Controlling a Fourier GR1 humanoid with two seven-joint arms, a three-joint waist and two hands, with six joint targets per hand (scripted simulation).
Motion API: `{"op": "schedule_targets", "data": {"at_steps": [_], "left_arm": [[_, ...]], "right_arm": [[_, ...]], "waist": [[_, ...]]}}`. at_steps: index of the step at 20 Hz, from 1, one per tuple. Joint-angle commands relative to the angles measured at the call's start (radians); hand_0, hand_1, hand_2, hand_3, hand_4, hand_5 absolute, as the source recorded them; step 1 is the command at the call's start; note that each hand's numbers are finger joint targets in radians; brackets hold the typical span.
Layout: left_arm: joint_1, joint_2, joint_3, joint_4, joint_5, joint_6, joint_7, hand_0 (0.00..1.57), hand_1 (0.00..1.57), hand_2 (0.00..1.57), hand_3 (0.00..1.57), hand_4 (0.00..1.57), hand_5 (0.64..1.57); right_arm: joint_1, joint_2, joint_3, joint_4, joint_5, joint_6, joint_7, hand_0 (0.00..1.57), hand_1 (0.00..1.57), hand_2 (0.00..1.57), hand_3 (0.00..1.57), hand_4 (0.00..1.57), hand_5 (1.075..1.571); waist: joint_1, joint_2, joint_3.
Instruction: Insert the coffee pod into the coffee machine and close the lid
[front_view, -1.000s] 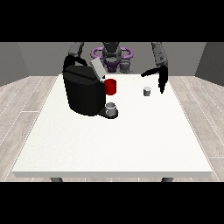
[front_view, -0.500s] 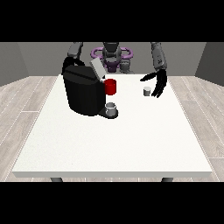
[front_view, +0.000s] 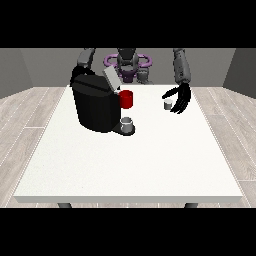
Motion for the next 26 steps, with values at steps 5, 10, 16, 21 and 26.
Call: {"op": "schedule_targets", "data": {"at_steps": [5,10,16,21,26], "left_arm": [[-0.05,-0.051,-0.023,0.041,-0.097,0.13,-0.006,0.72,0.72,0.86,0.65,0.23,1.571],[-0.056,-0.025,-0.005,0.102,-0.13,0.186,-0.077,0.84,0.84,0.97,0.75,0.38,1.571],[-0.096,0.035,-0.012,0.173,-0.187,0.188,-0.087,0.97,0.97,1.05,0.79,0.32,1.571],[-0.118,-0.001,-0.001,0.176,-0.188,0.187,-0.128,1.27,1.27,1.4,1.36,0.51,1.571],[-0.145,0.0,-0.028,0.101,-0.181,0.097,-0.187,1.45,1.45,1.45,1.39,0.62,1.571]], "right_arm": [[-0.004,-0.002,-0.017,0.043,-0.012,0.006,-0.018,0.0,0.0,0.0,0.0,0.51,1.571],[-0.043,-0.03,-0.066,0.053,-0.041,0.007,-0.006,0.0,0.0,0.0,0.0,0.51,1.571],[-0.034,0.005,-0.007,0.002,-0.016,-0.005,-0.02,0.0,0.0,0.0,0.0,0.43,1.571],[-0.001,0.022,-0.002,0.005,-0.028,-0.012,0.011,0.0,0.0,0.0,0.0,0.45,1.571],[-0.027,-0.007,-0.053,0.099,-0.053,-0.009,-0.005,0.0,0.0,0.0,0.0,0.5,1.571]], "waist": [[0.009,-0.018,-0.0007],[0.018,0.009,-0.0008],[-0.021,0.038,-0.001],[-0.016,-0.007,-0.001],[0.031,-0.042,-0.0007]]}}
